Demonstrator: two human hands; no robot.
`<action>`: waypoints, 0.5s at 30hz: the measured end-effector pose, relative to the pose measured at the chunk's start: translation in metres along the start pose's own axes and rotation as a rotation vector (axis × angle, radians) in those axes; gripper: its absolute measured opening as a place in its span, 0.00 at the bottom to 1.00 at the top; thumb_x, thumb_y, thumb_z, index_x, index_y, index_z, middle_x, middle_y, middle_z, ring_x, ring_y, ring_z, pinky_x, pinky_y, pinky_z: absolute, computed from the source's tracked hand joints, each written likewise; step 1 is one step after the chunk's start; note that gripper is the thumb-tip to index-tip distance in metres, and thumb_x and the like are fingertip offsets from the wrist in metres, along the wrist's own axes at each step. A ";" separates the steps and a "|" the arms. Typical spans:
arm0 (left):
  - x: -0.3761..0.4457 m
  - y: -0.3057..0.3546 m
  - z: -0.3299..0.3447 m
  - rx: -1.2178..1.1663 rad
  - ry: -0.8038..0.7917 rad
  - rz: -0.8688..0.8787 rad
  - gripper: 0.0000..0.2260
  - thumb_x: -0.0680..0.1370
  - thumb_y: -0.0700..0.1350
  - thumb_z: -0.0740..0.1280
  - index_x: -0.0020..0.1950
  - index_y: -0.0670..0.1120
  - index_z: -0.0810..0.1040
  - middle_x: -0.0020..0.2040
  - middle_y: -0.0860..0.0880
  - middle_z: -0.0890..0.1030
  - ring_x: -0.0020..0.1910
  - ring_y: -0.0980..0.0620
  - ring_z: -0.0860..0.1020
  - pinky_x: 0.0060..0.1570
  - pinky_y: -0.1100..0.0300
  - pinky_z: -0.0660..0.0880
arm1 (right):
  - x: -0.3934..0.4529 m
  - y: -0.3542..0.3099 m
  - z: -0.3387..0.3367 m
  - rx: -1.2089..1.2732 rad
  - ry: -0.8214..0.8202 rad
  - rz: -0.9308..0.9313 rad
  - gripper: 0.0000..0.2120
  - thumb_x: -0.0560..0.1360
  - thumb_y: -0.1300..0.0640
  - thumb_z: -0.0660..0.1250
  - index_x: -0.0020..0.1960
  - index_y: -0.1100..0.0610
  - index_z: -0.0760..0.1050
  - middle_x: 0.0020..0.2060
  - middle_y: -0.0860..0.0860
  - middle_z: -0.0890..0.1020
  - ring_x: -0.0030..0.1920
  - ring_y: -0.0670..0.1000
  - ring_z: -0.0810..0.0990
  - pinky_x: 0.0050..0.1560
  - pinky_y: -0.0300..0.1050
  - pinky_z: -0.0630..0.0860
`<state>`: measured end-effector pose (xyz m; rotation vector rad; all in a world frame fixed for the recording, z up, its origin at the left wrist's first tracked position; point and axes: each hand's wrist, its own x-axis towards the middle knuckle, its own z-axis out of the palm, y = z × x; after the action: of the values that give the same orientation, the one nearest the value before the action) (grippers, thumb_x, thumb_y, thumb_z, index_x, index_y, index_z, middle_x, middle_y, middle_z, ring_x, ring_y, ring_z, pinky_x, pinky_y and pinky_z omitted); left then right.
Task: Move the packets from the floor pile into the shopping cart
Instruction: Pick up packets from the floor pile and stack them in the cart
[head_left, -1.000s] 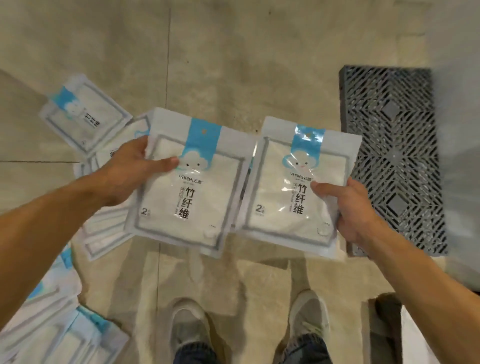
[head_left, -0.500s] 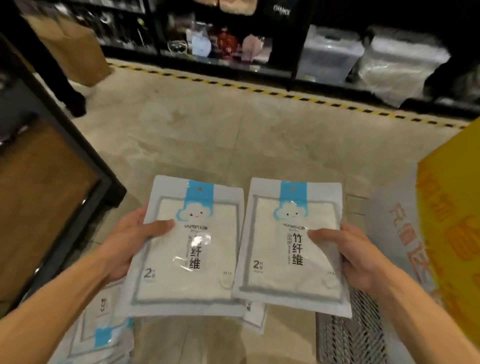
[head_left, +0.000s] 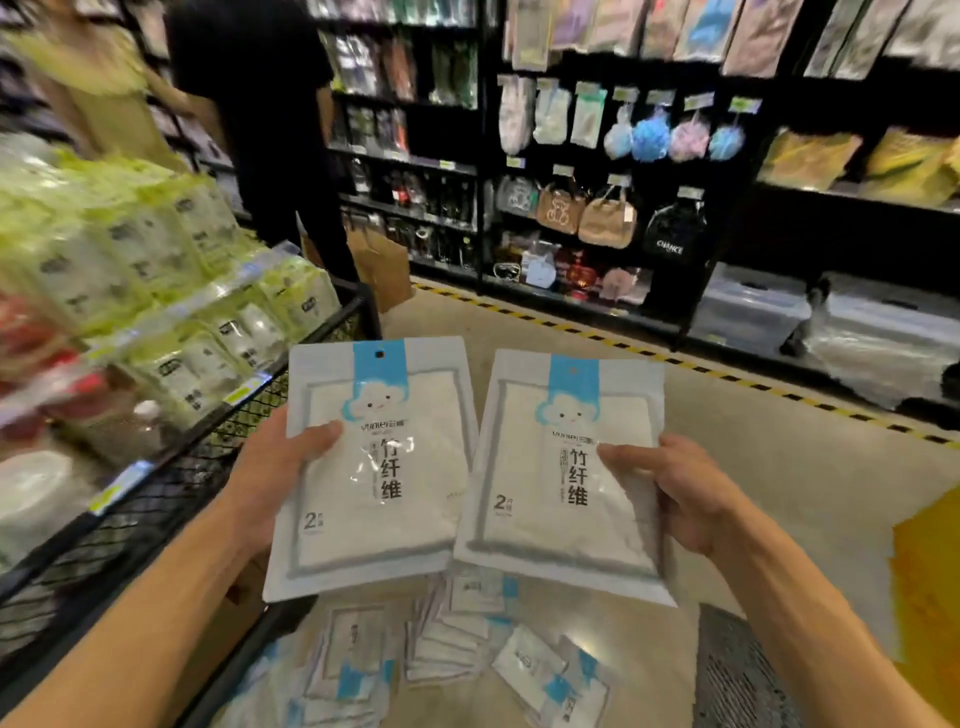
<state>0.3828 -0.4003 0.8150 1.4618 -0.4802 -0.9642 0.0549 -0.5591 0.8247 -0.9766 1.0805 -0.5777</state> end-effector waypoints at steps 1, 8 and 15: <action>-0.013 0.011 -0.011 -0.027 0.027 0.014 0.12 0.79 0.37 0.67 0.61 0.48 0.79 0.54 0.38 0.85 0.48 0.37 0.85 0.46 0.38 0.82 | -0.005 -0.006 0.012 -0.010 -0.031 0.003 0.16 0.72 0.68 0.72 0.60 0.68 0.78 0.52 0.62 0.87 0.51 0.64 0.87 0.48 0.56 0.85; -0.111 0.055 -0.058 -0.083 0.261 0.110 0.15 0.79 0.36 0.68 0.64 0.46 0.77 0.55 0.37 0.85 0.50 0.33 0.84 0.45 0.40 0.83 | -0.022 -0.045 0.086 -0.102 -0.345 -0.021 0.10 0.76 0.69 0.70 0.57 0.65 0.79 0.51 0.64 0.86 0.43 0.62 0.88 0.45 0.60 0.85; -0.235 0.035 -0.089 -0.134 0.602 0.130 0.15 0.78 0.37 0.69 0.65 0.45 0.77 0.54 0.37 0.85 0.50 0.34 0.85 0.50 0.36 0.81 | -0.049 -0.060 0.137 -0.272 -0.650 -0.028 0.11 0.75 0.70 0.70 0.57 0.65 0.79 0.49 0.64 0.87 0.42 0.62 0.88 0.41 0.58 0.86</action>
<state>0.3295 -0.1686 0.9033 1.4909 -0.0642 -0.4083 0.1656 -0.4982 0.9190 -1.3000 0.5661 -0.1068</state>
